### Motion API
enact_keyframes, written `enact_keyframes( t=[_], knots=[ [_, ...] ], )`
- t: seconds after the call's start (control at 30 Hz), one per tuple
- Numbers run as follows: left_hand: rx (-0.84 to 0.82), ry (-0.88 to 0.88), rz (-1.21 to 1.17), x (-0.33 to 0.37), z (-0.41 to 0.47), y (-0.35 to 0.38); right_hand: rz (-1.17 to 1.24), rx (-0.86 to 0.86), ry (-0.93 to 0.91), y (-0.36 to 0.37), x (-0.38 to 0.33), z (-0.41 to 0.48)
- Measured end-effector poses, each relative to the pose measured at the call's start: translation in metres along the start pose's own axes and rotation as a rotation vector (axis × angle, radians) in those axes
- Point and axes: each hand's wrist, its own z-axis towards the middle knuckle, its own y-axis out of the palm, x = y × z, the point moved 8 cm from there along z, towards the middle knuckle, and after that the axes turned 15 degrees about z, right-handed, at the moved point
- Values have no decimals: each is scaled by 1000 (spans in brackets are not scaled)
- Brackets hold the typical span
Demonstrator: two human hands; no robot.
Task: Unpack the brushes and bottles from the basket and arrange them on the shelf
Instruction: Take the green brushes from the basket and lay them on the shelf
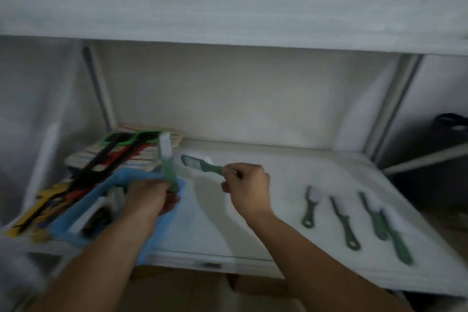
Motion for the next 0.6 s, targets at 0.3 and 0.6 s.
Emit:
enact_keyframes(
  t=[0.3,0.6],
  knots=[
    [-369,33,48,4,-84,226,-226,487,85,-291,64,-4],
    [-178,30,489,-19,-15,328,-720,346,104,-335,119,29]
  ],
)
